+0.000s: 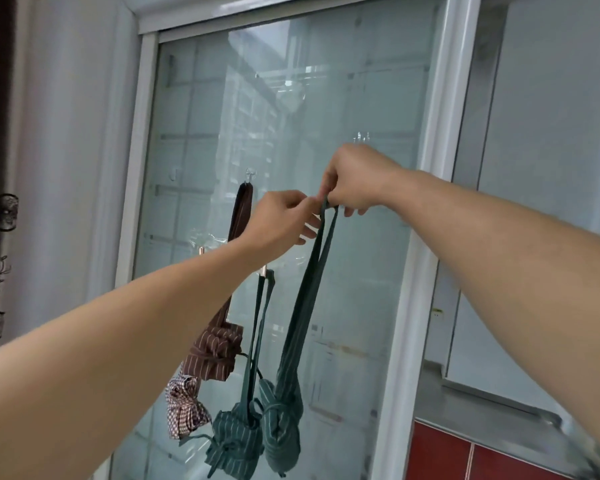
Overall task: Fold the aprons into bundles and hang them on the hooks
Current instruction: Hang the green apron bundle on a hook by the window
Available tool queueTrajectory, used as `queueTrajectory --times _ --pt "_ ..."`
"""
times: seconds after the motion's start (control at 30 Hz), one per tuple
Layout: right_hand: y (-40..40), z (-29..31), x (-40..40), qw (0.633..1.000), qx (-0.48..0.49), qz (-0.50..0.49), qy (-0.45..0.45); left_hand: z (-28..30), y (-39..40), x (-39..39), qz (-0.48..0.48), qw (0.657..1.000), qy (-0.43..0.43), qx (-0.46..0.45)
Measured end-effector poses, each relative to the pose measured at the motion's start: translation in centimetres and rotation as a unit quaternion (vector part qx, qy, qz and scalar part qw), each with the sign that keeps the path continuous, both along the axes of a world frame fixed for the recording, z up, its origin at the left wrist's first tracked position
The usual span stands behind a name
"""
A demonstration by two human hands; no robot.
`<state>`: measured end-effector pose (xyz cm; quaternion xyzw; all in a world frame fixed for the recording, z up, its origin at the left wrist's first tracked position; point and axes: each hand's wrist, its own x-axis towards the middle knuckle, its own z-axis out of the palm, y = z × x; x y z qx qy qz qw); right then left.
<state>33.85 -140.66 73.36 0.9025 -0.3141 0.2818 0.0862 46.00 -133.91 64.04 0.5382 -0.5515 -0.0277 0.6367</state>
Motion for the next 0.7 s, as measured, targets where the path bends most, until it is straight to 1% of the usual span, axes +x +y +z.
queueTrajectory --times 0.13,0.27,0.4,0.53,0.63,0.7 --pt "0.1 1.5 -0.2 0.999 -0.007 -0.021 -0.031 0.4 -1.0 0.1 0.044 0.997 -0.056 -0.012" --pt "0.6 2.6 -0.8 0.998 -0.020 -0.033 -0.046 1.9 -2.1 0.1 0.071 0.996 -0.033 -0.030" --pt "0.4 3.6 -1.8 0.997 -0.031 -0.048 -0.049 3.2 -3.3 -0.6 0.096 0.994 -0.033 -0.038" --pt "-0.1 3.3 -2.2 0.993 -0.064 -0.064 -0.076 3.2 -4.1 -0.8 0.127 0.991 -0.042 -0.020" --pt "-0.4 2.7 -2.2 0.992 -0.084 -0.056 -0.080 3.0 -4.5 -0.6 0.126 0.991 -0.042 -0.015" --pt "-0.4 2.7 -2.2 0.993 -0.087 -0.061 -0.061 2.8 -4.7 -0.5 0.120 0.992 -0.040 -0.015"
